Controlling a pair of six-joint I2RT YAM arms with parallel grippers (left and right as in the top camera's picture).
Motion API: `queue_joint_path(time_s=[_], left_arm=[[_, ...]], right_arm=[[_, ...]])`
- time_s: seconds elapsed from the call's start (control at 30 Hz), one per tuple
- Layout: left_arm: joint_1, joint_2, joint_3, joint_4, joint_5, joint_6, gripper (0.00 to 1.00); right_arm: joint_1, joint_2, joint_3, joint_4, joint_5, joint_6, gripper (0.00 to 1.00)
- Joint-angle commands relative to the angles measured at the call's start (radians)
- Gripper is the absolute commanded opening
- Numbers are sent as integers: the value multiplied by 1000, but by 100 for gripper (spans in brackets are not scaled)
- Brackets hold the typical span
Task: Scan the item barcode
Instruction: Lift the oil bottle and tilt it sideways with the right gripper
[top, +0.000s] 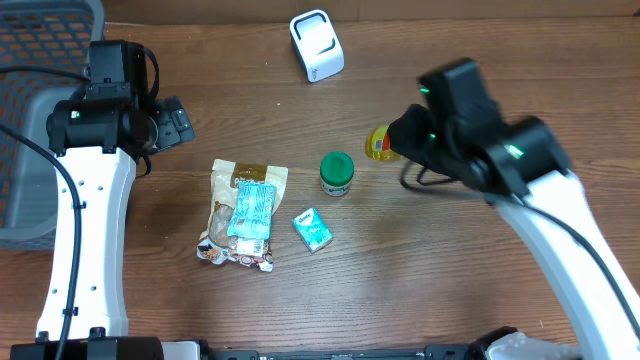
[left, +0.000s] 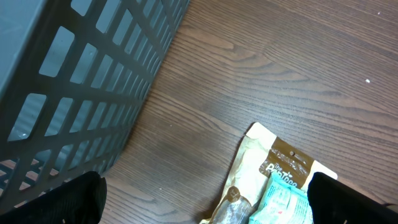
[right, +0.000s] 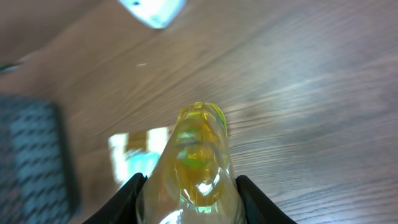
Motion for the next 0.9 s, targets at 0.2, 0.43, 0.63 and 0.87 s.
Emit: queue_joint_path(time_s=[0.2,0.43,0.63,0.87], left_arm=[[2,-5,9,1,-13,12,100],[2,-5,9,1,-13,12,100],[2,-5,9,1,-13,12,100],[2,-5,9,1,-13,12,99]], right_arm=[[-2,-48,17,37,-594,-455,28],[-2,-48,17,36,-614,-461,25],[-2,-48,17,23,-613,-462,21],[-2,-48,17,-33,-616,-484,7]])
